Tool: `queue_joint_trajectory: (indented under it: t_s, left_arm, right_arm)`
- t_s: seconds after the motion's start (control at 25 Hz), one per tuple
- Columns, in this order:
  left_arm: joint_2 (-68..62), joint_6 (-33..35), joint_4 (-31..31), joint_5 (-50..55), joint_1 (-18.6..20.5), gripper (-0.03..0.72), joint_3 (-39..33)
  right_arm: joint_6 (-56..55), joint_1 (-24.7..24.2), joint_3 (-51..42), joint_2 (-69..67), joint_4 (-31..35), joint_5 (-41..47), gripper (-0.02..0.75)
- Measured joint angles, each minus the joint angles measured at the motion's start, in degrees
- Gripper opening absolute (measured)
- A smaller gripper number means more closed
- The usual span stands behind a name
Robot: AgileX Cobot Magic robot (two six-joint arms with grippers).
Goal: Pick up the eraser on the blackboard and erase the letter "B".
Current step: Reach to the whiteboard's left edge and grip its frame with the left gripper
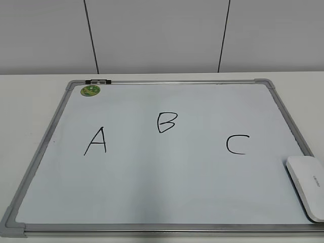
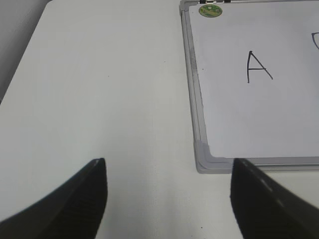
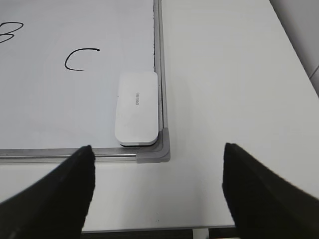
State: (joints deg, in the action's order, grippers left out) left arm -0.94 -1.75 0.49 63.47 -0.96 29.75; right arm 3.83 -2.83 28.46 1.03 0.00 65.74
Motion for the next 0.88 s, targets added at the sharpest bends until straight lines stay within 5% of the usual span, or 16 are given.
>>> queue_joint_trajectory:
  t_s: [0.88]
  left_arm:
    - [-7.9,0.0,-0.8,-0.9,0.0,0.585,3.7]
  right_arm:
    - [0.0,0.0,0.0,0.0,0.0,0.0,0.589]
